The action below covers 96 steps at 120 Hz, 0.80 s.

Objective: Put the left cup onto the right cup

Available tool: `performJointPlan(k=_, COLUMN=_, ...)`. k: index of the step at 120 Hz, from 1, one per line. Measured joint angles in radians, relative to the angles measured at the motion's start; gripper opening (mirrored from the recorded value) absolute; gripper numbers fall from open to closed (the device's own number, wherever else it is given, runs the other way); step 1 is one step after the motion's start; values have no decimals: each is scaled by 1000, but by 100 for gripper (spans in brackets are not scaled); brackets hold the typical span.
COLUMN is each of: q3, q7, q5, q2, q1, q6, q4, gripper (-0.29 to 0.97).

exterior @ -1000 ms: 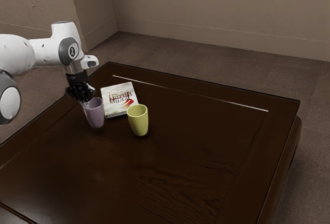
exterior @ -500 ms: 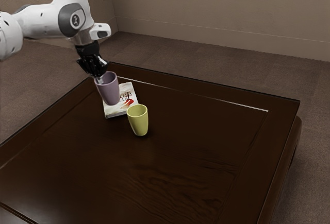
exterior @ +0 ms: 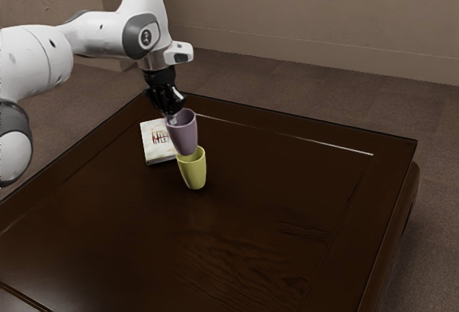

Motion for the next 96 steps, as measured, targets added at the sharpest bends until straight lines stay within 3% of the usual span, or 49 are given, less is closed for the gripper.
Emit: performJointPlan(k=96, q3=-24, q7=4, q5=-5, q2=85, q1=29, q6=4, q4=56, gripper=-11)
